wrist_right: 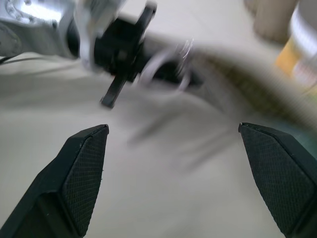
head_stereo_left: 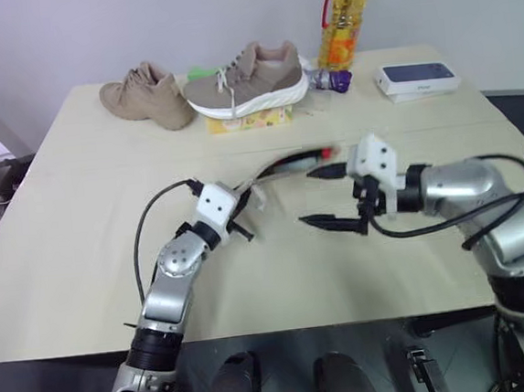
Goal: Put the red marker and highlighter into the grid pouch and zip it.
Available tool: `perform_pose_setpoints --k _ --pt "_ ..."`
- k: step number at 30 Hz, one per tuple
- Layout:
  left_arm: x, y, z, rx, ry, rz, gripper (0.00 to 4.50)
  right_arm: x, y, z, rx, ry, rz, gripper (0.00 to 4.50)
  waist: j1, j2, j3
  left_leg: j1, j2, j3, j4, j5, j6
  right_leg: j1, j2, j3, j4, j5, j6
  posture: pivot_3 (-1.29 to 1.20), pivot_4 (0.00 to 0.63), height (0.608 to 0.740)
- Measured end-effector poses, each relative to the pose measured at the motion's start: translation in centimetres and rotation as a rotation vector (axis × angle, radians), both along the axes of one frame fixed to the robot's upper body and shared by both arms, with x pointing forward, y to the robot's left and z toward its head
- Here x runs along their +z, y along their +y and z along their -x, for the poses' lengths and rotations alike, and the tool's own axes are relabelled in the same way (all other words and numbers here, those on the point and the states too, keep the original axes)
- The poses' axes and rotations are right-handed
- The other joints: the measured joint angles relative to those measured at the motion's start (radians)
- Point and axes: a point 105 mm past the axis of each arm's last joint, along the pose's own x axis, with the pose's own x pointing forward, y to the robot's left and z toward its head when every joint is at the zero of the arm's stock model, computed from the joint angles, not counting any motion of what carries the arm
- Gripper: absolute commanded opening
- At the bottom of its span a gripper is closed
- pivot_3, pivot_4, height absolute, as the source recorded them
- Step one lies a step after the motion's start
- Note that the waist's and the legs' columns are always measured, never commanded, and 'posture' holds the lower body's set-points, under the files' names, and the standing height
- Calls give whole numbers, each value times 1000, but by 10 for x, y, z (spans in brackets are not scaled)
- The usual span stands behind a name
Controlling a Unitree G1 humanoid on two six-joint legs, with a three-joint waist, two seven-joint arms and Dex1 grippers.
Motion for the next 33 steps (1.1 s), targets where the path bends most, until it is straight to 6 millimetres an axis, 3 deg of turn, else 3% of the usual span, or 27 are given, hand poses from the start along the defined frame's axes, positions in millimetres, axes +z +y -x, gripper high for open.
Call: perform_pose_setpoints --k 6,11,14,20,21,28,33 --pt "2 -5 -4 7 32 54 0 -17 23 -19 -138 34 -125 4369 0 0 0 0 0 0 0 2 -4 0 0 0 0 0 0 0 150 739" --pt "1 -5 -6 16 35 56 0 -18 37 -26 -182 88 -221 4369 2 0 0 0 0 0 0 2 -4 0 0 0 0 0 0 0 150 739" --pt "3 -5 -7 19 29 57 0 -10 43 -27 -173 103 -267 3467 2 0 0 0 0 0 0 1 -2 0 0 0 0 0 0 0 150 739" --pt "5 -4 -8 25 20 55 0 -9 46 -25 -159 132 -280 313 1 0 0 0 0 0 0 0 0 -1 0 0 0 0 0 0 150 739" --pt "5 -4 -8 26 19 54 0 -9 46 -25 -157 136 -280 20 0 0 0 0 0 0 0 0 0 -1 0 0 0 0 0 0 150 739" --pt "3 1 -7 45 -1 15 0 -3 46 -25 -144 135 -304 20 -1 0 0 0 0 0 0 0 0 -1 0 0 0 0 0 0 150 739" --pt "-7 10 -4 47 -23 -80 0 17 25 -39 -222 69 -318 20 -1 0 0 0 0 0 -1 0 0 -1 0 0 0 0 0 0 150 739"
